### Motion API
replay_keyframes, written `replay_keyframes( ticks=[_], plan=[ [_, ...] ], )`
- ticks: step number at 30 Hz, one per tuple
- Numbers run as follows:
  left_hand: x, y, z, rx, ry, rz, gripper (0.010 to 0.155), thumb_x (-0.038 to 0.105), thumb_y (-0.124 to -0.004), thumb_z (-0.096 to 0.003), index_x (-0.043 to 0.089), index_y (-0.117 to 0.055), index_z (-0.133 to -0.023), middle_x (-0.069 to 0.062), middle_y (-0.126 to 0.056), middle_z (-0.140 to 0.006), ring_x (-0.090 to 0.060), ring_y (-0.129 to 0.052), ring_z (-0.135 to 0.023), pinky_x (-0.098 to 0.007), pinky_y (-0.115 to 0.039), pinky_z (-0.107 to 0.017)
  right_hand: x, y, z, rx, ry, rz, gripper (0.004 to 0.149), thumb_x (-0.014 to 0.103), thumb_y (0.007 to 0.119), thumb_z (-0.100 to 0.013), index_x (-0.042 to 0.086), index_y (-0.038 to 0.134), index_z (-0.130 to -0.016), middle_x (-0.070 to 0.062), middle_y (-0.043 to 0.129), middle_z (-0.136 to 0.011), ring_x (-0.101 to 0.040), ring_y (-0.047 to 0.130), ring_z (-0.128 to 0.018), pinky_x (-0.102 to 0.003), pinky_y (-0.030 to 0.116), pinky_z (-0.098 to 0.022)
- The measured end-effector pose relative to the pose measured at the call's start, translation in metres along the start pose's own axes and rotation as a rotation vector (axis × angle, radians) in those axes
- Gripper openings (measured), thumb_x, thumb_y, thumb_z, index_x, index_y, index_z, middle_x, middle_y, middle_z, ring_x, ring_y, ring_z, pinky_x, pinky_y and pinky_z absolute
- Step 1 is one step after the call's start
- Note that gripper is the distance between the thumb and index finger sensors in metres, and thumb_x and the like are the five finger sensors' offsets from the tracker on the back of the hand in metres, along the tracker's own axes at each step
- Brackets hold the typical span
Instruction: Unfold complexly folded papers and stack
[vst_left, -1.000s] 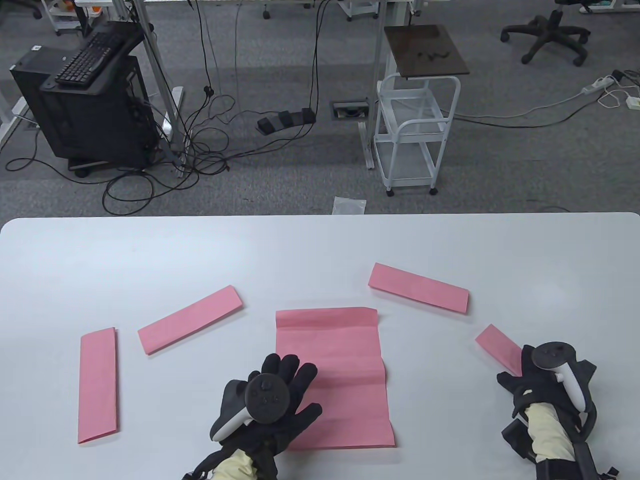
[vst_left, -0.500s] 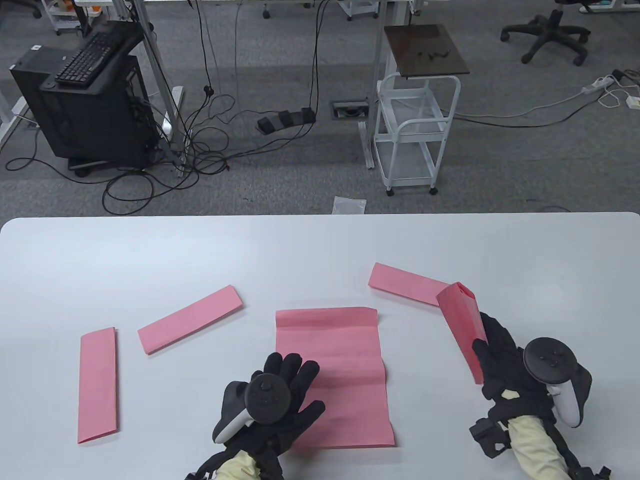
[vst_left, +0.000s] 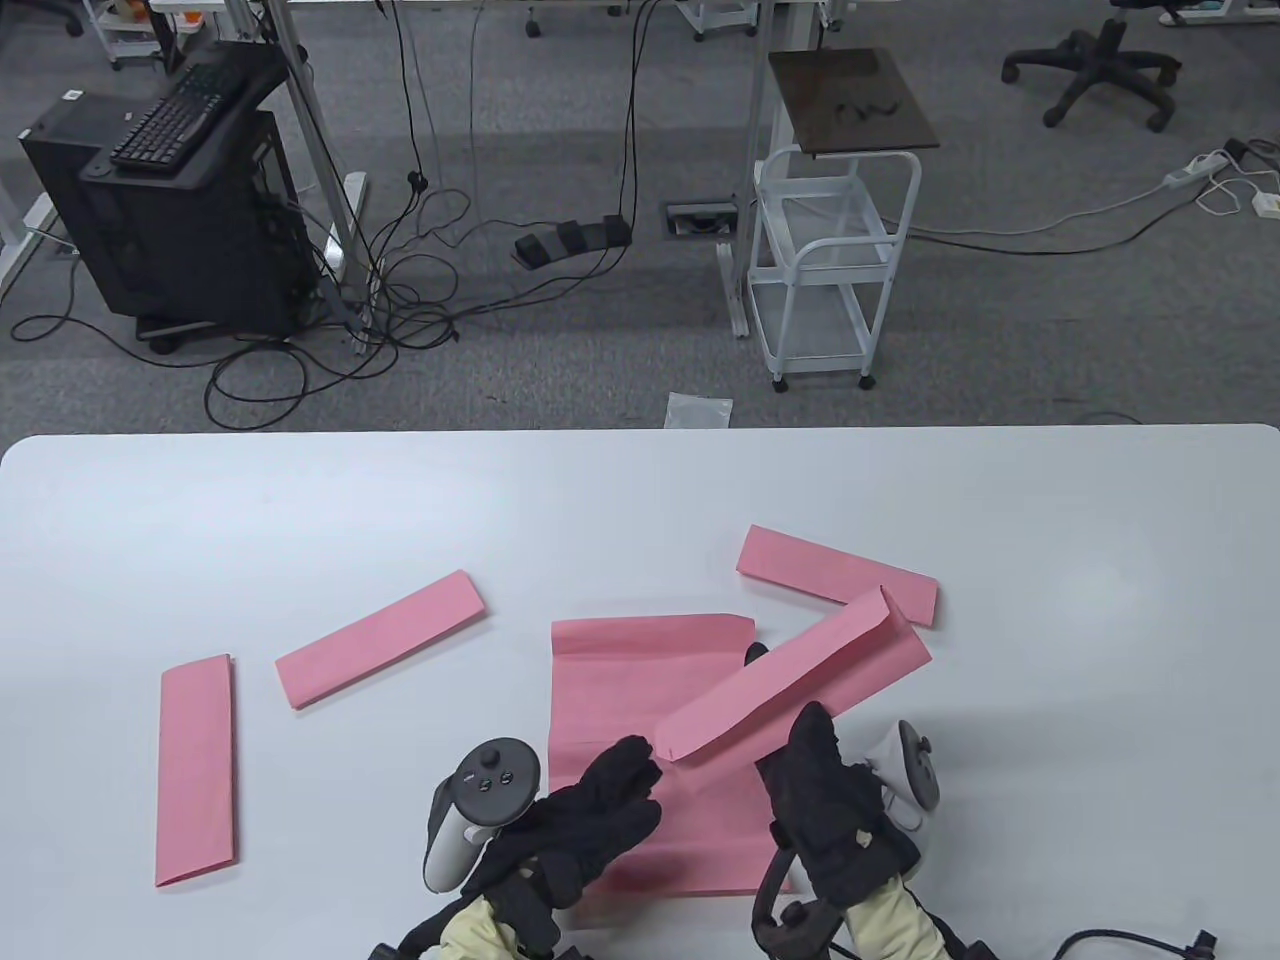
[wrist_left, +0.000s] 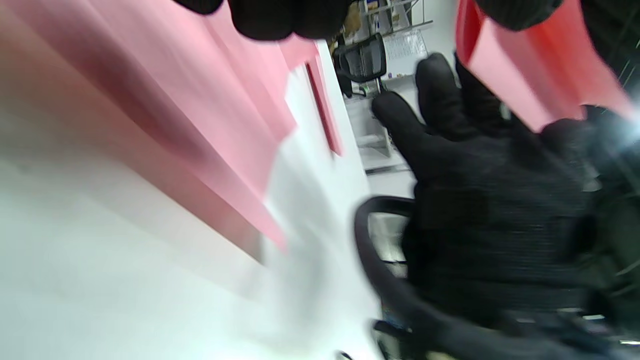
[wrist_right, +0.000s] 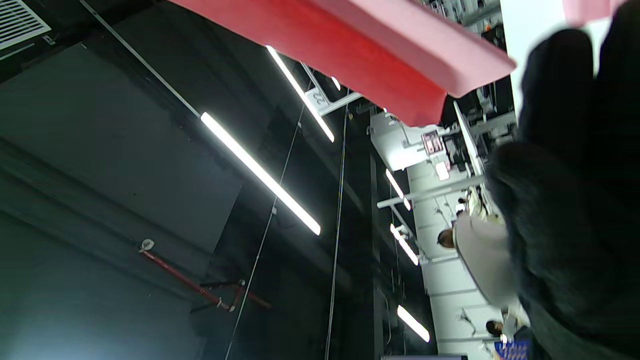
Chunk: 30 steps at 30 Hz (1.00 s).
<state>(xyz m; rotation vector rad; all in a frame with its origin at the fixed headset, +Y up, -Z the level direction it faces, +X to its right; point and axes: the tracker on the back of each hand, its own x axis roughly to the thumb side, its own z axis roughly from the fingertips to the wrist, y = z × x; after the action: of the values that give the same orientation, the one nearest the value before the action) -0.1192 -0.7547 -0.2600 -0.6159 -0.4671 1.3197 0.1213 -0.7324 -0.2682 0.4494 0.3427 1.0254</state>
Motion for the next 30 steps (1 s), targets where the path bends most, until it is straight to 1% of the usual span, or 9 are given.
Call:
replay_keyframes(
  ticks=[4,7,12,14,17,20,23,27,30],
  plan=[
    [-0.001,0.000,-0.002,0.056,-0.027,0.155,0.059,0.043,-0.066,-0.0587,0.018,-0.043,-0.108,-0.003,-0.071,-0.108,-0.026,-0.080,-0.098,-0.048,-0.062,-0.075,-0.019,0.007,-0.002,0.038,0.075,0.042,0.057,0.053,0.041,-0.056,0.053,0.017,-0.107,0.001,0.015,-0.124,-0.028,-0.005,-0.108,-0.059,-0.006,-0.068],
    [-0.003,0.012,0.005,0.339,-0.055,0.208,0.039,0.039,-0.070,-0.0562,0.026,-0.069,-0.093,0.004,-0.092,-0.085,-0.018,-0.097,-0.077,-0.042,-0.073,-0.066,-0.019,0.006,-0.002,0.044,0.124,0.047,0.056,0.047,0.050,-0.059,0.048,0.023,-0.108,-0.001,0.017,-0.123,-0.031,-0.004,-0.106,-0.059,-0.005,-0.067],
    [0.005,0.041,0.025,0.474,-0.079,0.045,0.038,0.039,-0.069,-0.0570,0.026,-0.069,-0.093,0.002,-0.093,-0.080,-0.018,-0.097,-0.072,-0.043,-0.073,-0.065,0.011,-0.014,0.001,-0.173,-0.017,0.128,0.077,0.045,0.061,-0.058,0.048,-0.004,-0.098,0.007,-0.001,-0.118,-0.031,-0.002,-0.108,-0.060,-0.005,-0.068],
    [0.007,0.048,0.030,0.475,-0.077,0.021,0.038,0.039,-0.070,-0.0569,0.025,-0.070,-0.092,0.002,-0.093,-0.079,-0.018,-0.097,-0.071,-0.044,-0.073,-0.064,0.028,-0.023,0.003,-0.294,-0.064,0.249,0.081,0.041,0.067,-0.056,0.048,-0.002,-0.098,0.009,0.001,-0.117,-0.030,0.003,-0.109,-0.060,-0.003,-0.070],
    [0.009,0.052,0.034,0.448,-0.058,0.013,0.038,0.038,-0.071,-0.0566,0.023,-0.071,-0.092,0.000,-0.094,-0.077,-0.020,-0.097,-0.069,-0.045,-0.073,-0.064,0.051,-0.030,0.001,-0.331,-0.077,0.634,0.084,0.039,0.070,-0.054,0.047,0.000,-0.099,0.009,0.003,-0.118,-0.032,0.014,-0.110,-0.062,0.004,-0.071],
    [0.007,0.052,0.033,0.400,-0.034,-0.050,0.038,0.037,-0.071,-0.0565,0.023,-0.072,-0.092,-0.001,-0.094,-0.077,-0.020,-0.098,-0.069,-0.046,-0.072,-0.064,0.062,-0.029,-0.006,-0.308,-0.092,0.717,0.069,0.033,0.074,-0.051,0.040,0.035,-0.107,-0.001,0.046,-0.118,-0.035,0.042,-0.108,-0.064,0.014,-0.073],
    [0.002,0.052,0.033,0.414,-0.010,-0.061,0.038,0.038,-0.071,-0.0568,0.025,-0.072,-0.092,-0.001,-0.096,-0.075,-0.020,-0.098,-0.066,-0.047,-0.072,-0.064,0.058,-0.033,-0.006,-0.399,-0.105,0.631,0.040,0.032,0.075,-0.050,0.014,0.083,-0.085,-0.009,0.092,-0.074,-0.036,0.079,-0.084,-0.064,0.030,-0.073],
    [0.001,0.054,0.034,0.392,0.064,-0.095,0.040,0.040,-0.072,-0.0565,0.024,-0.078,-0.092,0.009,-0.101,-0.037,-0.011,-0.102,-0.030,-0.043,-0.079,-0.057,0.051,-0.039,-0.002,-0.475,-0.078,0.639,0.038,0.031,0.075,-0.049,0.009,0.084,-0.080,-0.009,0.094,-0.061,-0.033,0.087,-0.069,-0.063,0.039,-0.071],
    [-0.001,0.053,0.035,0.383,0.141,-0.074,0.042,0.041,-0.072,-0.0566,0.020,-0.078,-0.093,0.013,-0.102,-0.031,-0.007,-0.103,-0.024,-0.039,-0.082,-0.056,0.051,-0.041,-0.002,-0.486,-0.087,0.710,0.038,0.032,0.074,-0.049,0.012,0.084,-0.080,-0.007,0.094,-0.062,-0.032,0.087,-0.070,-0.063,0.038,-0.072]
  ],
)
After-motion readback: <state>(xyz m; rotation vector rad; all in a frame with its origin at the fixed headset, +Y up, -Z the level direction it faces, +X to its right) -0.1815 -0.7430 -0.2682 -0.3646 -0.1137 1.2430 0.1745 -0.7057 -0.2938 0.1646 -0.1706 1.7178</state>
